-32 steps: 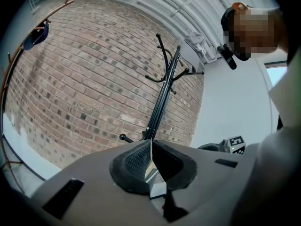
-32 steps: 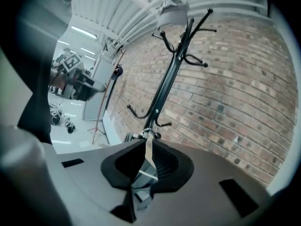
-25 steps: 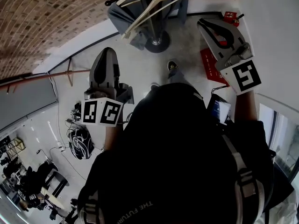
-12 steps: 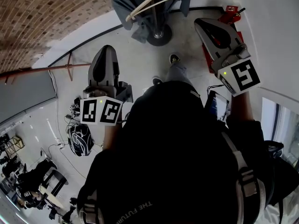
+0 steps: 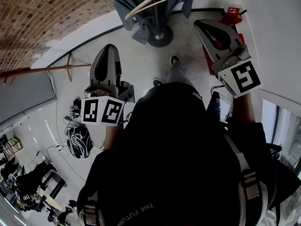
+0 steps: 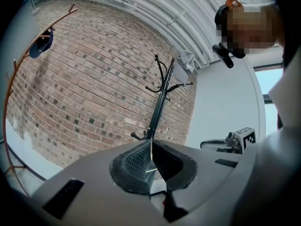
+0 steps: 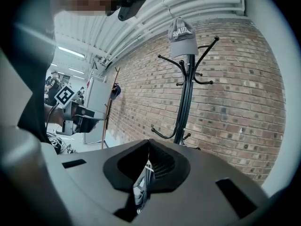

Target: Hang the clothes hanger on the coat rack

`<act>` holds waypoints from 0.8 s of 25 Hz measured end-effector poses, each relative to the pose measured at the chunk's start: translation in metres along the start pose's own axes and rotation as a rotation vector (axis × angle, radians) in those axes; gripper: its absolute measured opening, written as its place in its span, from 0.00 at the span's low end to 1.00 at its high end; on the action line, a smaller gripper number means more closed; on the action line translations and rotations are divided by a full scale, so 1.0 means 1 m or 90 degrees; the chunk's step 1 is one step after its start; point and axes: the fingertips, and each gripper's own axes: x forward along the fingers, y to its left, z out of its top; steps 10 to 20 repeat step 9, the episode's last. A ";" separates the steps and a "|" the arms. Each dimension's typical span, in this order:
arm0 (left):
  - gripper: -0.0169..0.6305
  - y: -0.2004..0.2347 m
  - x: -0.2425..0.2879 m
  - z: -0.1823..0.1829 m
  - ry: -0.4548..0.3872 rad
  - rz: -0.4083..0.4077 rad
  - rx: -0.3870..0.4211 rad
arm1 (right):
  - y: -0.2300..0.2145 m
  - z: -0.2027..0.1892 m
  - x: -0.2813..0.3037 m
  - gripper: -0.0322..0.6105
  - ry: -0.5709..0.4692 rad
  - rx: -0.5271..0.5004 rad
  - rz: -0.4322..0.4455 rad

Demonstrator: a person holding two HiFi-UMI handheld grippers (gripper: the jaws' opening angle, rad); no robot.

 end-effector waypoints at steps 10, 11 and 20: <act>0.07 0.000 0.007 -0.002 0.005 -0.012 0.000 | -0.001 -0.003 0.003 0.08 0.004 0.001 -0.002; 0.07 0.000 0.007 -0.002 0.005 -0.012 0.000 | -0.001 -0.003 0.003 0.08 0.004 0.001 -0.002; 0.07 0.000 0.007 -0.002 0.005 -0.012 0.000 | -0.001 -0.003 0.003 0.08 0.004 0.001 -0.002</act>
